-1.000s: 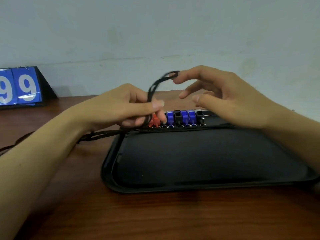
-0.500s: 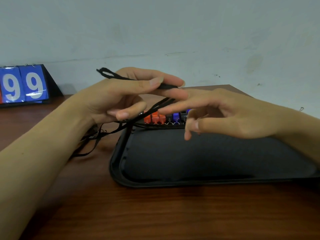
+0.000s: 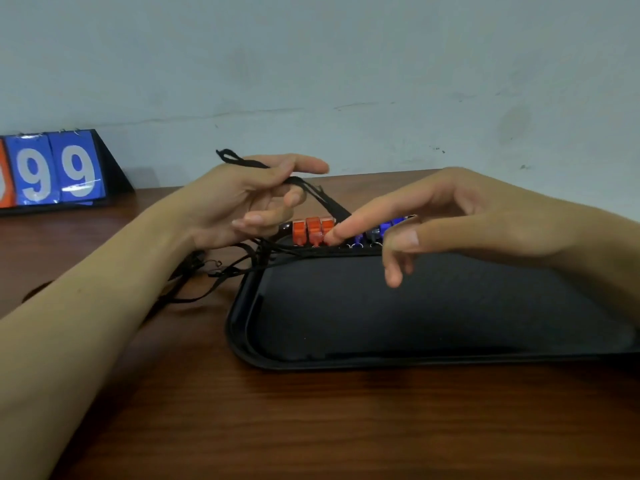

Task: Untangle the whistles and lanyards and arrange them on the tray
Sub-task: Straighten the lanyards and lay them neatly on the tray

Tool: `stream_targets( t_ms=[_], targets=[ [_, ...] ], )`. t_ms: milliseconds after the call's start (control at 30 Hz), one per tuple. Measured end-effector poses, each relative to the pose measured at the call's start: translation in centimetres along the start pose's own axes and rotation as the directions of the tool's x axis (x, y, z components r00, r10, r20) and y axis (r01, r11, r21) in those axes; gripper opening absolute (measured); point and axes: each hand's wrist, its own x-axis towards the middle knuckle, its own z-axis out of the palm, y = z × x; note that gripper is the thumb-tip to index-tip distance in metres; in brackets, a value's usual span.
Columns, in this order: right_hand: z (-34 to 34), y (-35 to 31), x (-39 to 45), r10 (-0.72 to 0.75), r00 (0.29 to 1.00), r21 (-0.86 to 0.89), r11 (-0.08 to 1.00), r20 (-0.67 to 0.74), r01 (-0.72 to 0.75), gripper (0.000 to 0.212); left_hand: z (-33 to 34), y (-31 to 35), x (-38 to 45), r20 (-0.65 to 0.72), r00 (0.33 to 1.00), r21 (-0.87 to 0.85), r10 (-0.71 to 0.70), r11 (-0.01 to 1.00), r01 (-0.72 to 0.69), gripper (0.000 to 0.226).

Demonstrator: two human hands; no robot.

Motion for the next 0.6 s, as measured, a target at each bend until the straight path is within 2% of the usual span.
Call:
stream_targets(
  t_ms=[100, 200, 300, 367, 467, 600],
  targets=[
    [-0.5, 0.6, 0.0, -0.002, 1.000, 0.119, 0.993, -0.027, 0.005, 0.036, -0.6, -0.6, 0.1, -0.038, 0.999, -0.013, -0.025, 1.000, 0.024, 0.026],
    [-1.2, 1.2, 0.0, 0.008, 1.000, 0.286, 0.958, -0.025, -0.001, 0.037, -1.6, -1.4, 0.2, -0.033, 0.998, -0.113, -0.050, 0.993, 0.046, 0.027],
    [-1.7, 1.5, -0.1, 0.002, 1.000, 0.311, 0.950, -0.026, 0.006, 0.032, -3.1, -1.7, 0.2, 0.001, 0.998, -0.218, -0.059, 0.974, 0.057, 0.029],
    [-1.8, 1.7, -0.2, 0.011, 0.999, 0.286, 0.958, -0.034, -0.001, 0.031, -4.1, -1.9, 0.2, 0.130, 0.990, -0.304, -0.052, 0.948, 0.090, 0.028],
    [-1.9, 2.0, -0.1, 0.033, 0.997, 0.228, 0.974, -0.063, -0.017, 0.028, -5.0, -2.7, 0.3, 0.361, 0.932, -0.461, -0.035, 0.862, 0.210, 0.032],
    [-2.1, 2.4, -0.1, 0.049, 0.992, 0.158, 0.987, -0.116, -0.031, 0.025, -5.4, -3.4, 0.4, 0.447, 0.893, -0.485, -0.050, 0.826, 0.289, 0.034]
  ],
)
